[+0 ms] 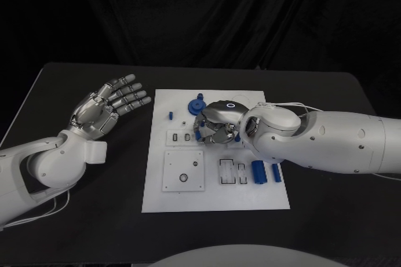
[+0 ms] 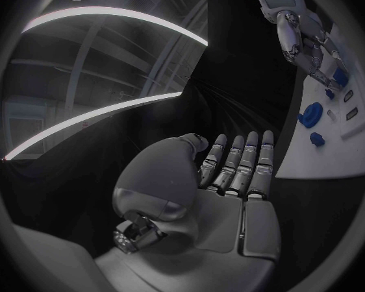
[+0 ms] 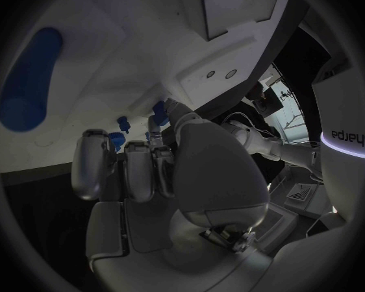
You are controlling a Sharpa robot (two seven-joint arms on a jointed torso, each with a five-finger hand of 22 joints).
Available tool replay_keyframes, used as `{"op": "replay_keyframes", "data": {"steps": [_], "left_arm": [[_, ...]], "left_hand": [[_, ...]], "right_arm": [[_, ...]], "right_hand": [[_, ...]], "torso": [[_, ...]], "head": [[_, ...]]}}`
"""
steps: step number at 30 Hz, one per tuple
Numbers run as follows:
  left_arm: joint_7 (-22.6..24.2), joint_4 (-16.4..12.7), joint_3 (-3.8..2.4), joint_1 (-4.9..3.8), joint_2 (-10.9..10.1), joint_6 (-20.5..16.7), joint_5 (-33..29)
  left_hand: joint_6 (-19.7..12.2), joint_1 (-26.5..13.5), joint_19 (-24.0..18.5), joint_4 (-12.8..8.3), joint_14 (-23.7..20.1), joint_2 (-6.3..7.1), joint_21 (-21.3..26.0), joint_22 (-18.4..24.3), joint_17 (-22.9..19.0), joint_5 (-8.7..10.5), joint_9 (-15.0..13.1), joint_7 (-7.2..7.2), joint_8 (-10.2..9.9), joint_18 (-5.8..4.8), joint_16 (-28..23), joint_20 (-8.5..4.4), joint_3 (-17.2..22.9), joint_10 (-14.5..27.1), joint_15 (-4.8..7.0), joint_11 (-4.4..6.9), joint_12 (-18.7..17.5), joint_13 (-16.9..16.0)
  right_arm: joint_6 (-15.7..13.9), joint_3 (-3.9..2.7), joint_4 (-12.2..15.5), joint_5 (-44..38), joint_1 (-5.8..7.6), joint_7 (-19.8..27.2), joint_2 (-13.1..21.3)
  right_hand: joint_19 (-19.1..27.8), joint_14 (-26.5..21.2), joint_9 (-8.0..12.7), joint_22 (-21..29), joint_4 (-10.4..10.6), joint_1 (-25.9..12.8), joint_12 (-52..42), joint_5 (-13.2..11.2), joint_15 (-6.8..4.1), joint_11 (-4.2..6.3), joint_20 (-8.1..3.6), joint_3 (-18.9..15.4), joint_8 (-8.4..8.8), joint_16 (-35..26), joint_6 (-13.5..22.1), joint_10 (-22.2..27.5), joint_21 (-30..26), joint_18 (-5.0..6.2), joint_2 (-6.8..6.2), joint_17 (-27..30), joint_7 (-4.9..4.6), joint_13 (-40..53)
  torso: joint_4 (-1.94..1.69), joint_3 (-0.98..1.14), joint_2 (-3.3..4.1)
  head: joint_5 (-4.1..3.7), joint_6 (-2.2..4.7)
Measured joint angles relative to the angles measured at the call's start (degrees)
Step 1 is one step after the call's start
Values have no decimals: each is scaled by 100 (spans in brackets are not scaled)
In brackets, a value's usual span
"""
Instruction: Assemble the parts on the task board
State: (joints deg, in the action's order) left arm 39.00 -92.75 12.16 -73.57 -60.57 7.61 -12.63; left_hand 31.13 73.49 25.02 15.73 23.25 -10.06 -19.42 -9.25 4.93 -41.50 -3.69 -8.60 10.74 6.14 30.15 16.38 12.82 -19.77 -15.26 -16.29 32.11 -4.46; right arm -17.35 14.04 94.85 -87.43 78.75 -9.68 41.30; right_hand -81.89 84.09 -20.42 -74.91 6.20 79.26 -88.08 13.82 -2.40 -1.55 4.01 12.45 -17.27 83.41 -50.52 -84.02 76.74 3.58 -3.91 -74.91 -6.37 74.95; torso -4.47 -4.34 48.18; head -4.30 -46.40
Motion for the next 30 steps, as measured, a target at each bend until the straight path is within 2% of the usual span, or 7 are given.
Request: {"op": "replay_keyframes", "data": {"steps": [4, 12, 19, 22, 26, 29, 30], "left_arm": [[0, 13, 0, 1, 4, 2, -3], [0, 37, 0, 5, 14, 8, -7], [0, 60, 0, 9, 14, 14, -10], [0, 81, 0, 10, 14, 14, -12], [0, 167, 0, 17, 30, 14, -21], [0, 260, 0, 21, 71, 11, -25], [0, 290, 0, 22, 84, 9, -26]], "left_hand": [[0, 0, 0, 0, 0, 0, 0, 0, 0, 0, 0, 0, 0, 0, 0, 0, 0, 0, 0, 0, 0, 0], [0, 0, 0, 0, 0, 0, 0, 0, 0, 0, 1, 0, 0, 0, 0, 0, 0, 0, 0, 0, 0, 0], [0, 0, 0, 33, 0, 0, 0, 0, 0, 0, 1, 0, 0, 0, 0, 0, 0, 0, 0, 0, 0, 1], [0, 0, 0, 33, 0, 0, 0, 0, 0, 0, 2, 0, 0, 0, 12, 0, 0, 0, 0, 0, 0, 1], [0, 0, 0, 33, 0, 0, 0, 0, 0, 0, 2, 0, 0, 0, 23, 0, 0, 0, 0, 0, 0, 1], [21, 0, 0, 56, 0, 0, 0, 0, 0, 50, -4, -21, 32, 0, 22, 0, -23, 0, 0, 0, 0, -1], [24, 0, 0, 56, 0, 0, 0, 0, 0, 51, -8, -18, 35, 0, 30, 0, -23, 0, 0, 0, 0, -5]], "right_arm": [[39, 9, -13, -31, -17, -38, -1], [113, 8, -26, -64, -25, -74, -5], [106, 11, -23, -79, -29, -60, 22], [59, 11, -9, -81, -29, -37, 55], [-76, 11, 31, -83, -29, 25, 128], [-234, 10, 74, -74, -26, 130, 215], [-290, 10, 79, -62, -22, 176, 240]], "right_hand": [[52, 0, 117, 0, 84, -133, 25, -462, 0, 0, 28, -165, 172, -63, 330, 0, -98, 0, -121, 0, -47, 0], [91, 0, 454, 0, 190, -215, 74, -911, 0, 3, -12, -412, 592, -127, 1274, 64, -243, 0, -206, 0, -56, -1], [112, 0, 576, -1, 334, -169, 84, -1032, 0, 21, 9, -553, 607, -127, 1429, 82, -265, 0, -311, 0, -40, -1], [112, 0, 623, -4, 490, -135, 84, -1058, 0, 21, 9, -611, 607, -127, 1449, 82, -265, 0, -405, 0, -20, -1], [112, 0, 676, -4, 689, -106, 112, -1058, 0, 20, 9, -682, 607, -127, 1470, 144, -292, 0, -433, 0, -41, -2], [111, 0, 705, -4, 823, -103, 111, -1058, 0, 21, 9, -656, 548, -127, 1469, 144, -292, 0, -431, 1, -41, -2], [111, 0, 720, -4, 817, 2, 111, -1058, 0, 20, 9, -606, 528, -127, 1469, 144, -292, 0, -352, 0, -41, -2]], "torso": [[-1, -3, -1], [-4, -5, -4], [0, -3, -7], [2, 0, -6], [3, 4, -6], [7, 9, -7], [8, 11, -7]], "head": [[3, -10], [-1, -38], [26, -59], [43, -57], [55, -7], [56, 69], [56, 93]]}}
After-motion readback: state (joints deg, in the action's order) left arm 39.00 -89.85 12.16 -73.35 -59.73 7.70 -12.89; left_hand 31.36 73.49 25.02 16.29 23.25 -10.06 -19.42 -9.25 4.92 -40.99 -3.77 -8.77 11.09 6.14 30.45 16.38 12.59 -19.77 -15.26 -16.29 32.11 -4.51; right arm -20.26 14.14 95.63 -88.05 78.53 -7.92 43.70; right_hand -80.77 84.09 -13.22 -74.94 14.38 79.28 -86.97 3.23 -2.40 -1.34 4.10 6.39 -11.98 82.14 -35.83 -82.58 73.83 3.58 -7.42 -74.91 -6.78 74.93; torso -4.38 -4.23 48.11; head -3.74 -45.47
